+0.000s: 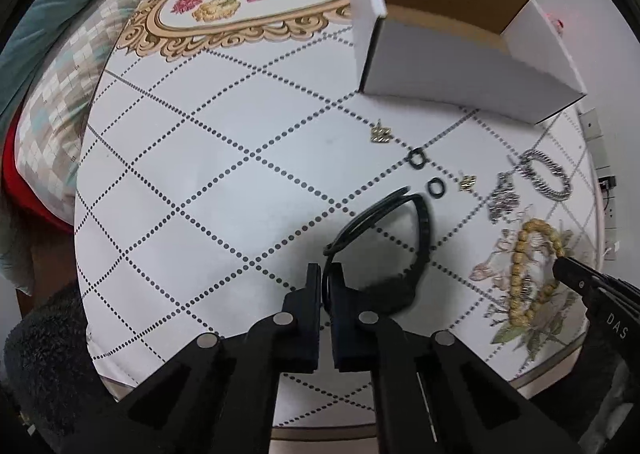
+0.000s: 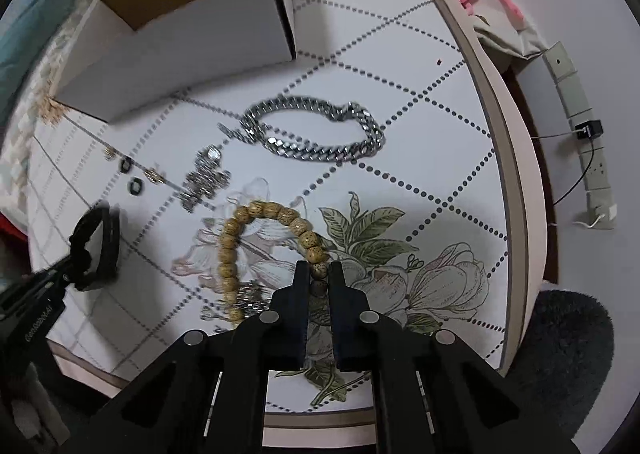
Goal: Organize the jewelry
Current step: 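Grasp the black fitness band with the left gripper while the right grasps the wooden bead bracelet, then carry both items into the white box and open both grippers, then reach the left gripper to a small black ring while the right reaches the silver chain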
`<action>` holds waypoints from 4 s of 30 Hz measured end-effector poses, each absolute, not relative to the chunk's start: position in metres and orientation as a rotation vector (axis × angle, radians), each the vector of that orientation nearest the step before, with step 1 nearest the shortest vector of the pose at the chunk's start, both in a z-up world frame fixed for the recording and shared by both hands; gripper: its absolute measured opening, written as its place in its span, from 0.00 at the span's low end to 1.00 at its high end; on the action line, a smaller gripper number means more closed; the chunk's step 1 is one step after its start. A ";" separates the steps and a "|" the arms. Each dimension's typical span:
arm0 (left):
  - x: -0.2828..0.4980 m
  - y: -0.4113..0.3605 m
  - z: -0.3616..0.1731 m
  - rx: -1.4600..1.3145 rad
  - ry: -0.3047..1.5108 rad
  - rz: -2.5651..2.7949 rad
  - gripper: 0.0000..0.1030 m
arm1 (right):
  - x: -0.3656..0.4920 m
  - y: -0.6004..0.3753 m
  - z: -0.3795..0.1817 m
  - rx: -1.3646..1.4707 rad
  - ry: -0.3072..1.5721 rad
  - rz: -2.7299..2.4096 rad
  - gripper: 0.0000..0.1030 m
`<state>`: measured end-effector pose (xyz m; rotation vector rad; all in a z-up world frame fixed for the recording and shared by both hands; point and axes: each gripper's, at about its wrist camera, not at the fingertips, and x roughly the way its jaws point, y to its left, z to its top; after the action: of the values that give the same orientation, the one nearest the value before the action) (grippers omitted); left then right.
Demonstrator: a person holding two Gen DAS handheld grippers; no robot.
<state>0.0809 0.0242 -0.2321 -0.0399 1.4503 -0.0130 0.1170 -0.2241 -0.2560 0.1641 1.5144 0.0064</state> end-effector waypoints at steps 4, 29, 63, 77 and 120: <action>0.073 0.024 -0.212 -0.046 1.416 -0.032 0.02 | 0.118 -0.226 -0.237 0.194 1.470 0.038 0.09; 0.201 -0.021 -0.112 -0.084 1.211 -0.113 0.02 | 0.204 -0.204 -0.093 0.165 1.178 0.225 0.09; 0.230 -0.001 -0.151 -0.017 1.133 0.075 1.00 | 0.255 -0.215 -0.183 -0.101 1.206 -0.013 0.99; 0.201 -0.005 -0.120 -0.017 1.057 0.083 1.00 | 0.230 -0.212 -0.146 -0.112 1.104 -0.039 0.99; 0.127 -0.003 -0.199 0.021 1.241 0.141 0.99 | 0.156 -0.282 -0.219 0.139 1.266 -0.068 0.69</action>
<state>0.1267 -0.0027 -0.1992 0.0215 1.2413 0.1412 0.1564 -0.2822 -0.2193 0.1394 1.2660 -0.0682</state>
